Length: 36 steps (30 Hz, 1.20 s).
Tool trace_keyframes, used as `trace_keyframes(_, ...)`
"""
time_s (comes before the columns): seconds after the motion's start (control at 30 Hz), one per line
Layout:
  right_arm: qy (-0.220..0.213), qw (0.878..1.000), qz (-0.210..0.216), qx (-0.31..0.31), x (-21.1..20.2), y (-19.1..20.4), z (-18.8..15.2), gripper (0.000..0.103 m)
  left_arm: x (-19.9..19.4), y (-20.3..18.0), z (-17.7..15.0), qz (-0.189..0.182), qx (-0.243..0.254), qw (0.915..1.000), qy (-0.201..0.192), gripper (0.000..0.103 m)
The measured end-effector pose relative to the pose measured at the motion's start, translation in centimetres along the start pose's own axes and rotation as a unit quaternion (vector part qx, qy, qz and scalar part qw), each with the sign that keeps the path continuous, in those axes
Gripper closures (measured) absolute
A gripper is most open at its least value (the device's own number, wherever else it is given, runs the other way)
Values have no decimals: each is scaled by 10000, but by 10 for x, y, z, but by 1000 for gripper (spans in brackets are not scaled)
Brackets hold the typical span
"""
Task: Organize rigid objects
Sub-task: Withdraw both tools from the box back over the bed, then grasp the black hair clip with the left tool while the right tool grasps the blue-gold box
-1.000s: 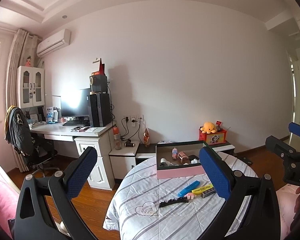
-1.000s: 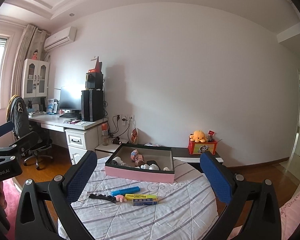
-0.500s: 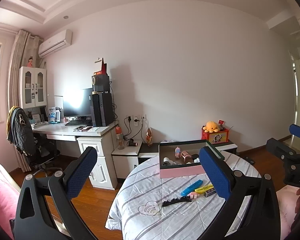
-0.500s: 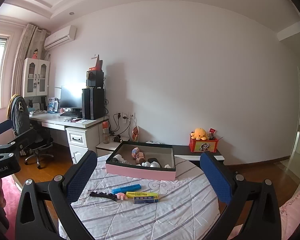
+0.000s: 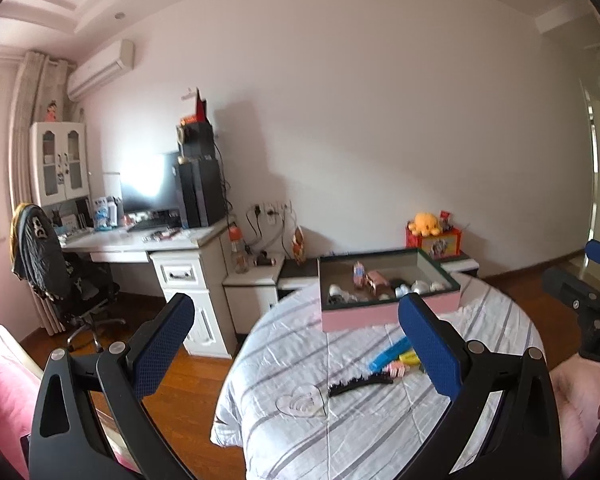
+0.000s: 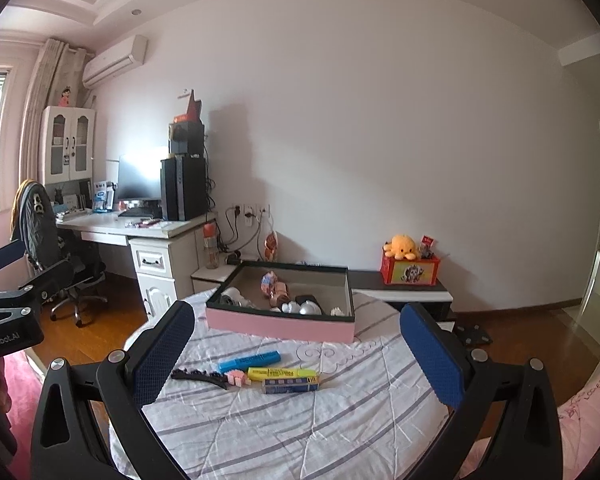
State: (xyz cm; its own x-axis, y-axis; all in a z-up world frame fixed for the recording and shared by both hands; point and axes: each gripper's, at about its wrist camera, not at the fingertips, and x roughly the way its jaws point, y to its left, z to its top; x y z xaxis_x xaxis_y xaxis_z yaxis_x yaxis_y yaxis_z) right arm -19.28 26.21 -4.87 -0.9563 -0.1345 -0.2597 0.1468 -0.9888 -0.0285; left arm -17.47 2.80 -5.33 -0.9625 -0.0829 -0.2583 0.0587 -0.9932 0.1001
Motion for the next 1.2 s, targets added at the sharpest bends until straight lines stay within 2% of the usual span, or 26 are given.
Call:
trace_keyframes(0.13, 290, 9995, -54, 56, 24, -6, -11, 0, 33, -6, -16, -213, 40, 9986, 477, 0)
trace_keyframes(0.27, 761, 9970, -89, 82, 58, -12, -34, 0, 69, -15, -40, -326, 159, 9940, 1028, 0)
trace_keyframes(0.43, 1490, 9888, -12, 110, 108, -14, -68, 0, 113, -25, -71, -552, 326, 9836, 1688, 0)
trace_keyframes(0.53, 1859, 9825, 37, 123, 136, -13, -85, 0, 135, -31, -87, -682, 438, 9777, 1936, 0)
trace_keyframes(0.73, 2377, 9712, 120, 84, 176, -9, -105, 0, 170, -34, -108, -751, 576, 9682, 2316, 0)
trace_keyframes(0.93, 2801, 9598, 206, -36, 211, -2, -114, 0, 188, -35, -114, -992, 654, 9626, 2434, 0)
trace_keyframes(1.07, 2966, 9548, 112, -180, 231, 1, -117, 0, 200, -35, -119, -1034, 709, 9593, 2531, 0)
trace_keyframes(1.2, 3141, 9488, 247, -215, 243, 0, -120, 0, 207, -40, -125, -1154, 790, 9547, 2625, 0)
